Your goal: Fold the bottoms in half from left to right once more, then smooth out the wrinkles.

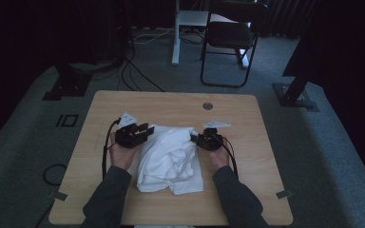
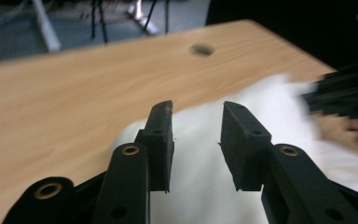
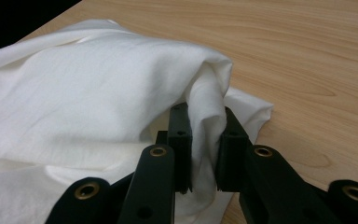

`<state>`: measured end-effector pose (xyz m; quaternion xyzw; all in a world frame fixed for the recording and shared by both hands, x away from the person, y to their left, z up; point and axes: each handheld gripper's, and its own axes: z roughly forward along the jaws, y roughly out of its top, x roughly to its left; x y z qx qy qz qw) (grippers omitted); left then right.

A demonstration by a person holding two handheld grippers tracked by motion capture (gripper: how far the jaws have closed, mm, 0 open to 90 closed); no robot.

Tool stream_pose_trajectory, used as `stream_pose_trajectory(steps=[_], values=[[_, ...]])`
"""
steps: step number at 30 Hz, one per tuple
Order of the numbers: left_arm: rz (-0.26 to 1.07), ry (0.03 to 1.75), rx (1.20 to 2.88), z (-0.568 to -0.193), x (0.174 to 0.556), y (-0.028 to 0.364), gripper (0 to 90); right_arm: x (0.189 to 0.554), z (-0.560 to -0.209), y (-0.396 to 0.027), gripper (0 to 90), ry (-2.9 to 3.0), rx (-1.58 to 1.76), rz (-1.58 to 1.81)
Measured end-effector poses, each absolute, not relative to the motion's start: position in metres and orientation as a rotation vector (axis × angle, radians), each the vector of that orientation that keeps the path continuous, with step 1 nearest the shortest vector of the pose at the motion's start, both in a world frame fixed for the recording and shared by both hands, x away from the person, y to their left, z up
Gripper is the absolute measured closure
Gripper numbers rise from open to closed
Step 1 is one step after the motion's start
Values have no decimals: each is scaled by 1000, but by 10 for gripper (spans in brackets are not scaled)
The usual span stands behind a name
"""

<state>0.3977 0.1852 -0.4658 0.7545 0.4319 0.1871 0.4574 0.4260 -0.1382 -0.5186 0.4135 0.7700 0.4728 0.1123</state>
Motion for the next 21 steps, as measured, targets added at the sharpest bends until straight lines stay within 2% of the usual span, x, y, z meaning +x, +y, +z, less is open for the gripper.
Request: stream_pose_trajectory(steps=[5,10,11,15,17,19,21], values=[[424,1083,1925,-488,402,179,627,427,-520,-138,784,2267,1208,1383],[430,1079,1995,-502,403,164,653,426,-521,-138,770,2274,1199,1355],[430,1080,2007,-506,403,161,659,426,-521,-139,750,2277,1202,1353],[379,1097,1961,-515,404,162,661,422,-514,-146,573,2254,1200,1320],[369,1101,1951,-516,404,164,660,417,-504,-153,539,2202,1195,1335],[369,1101,1951,-516,404,164,659,414,-497,-156,537,2182,1187,1338],[369,1106,1946,-516,403,164,659,404,-478,-157,623,2145,1119,1361]])
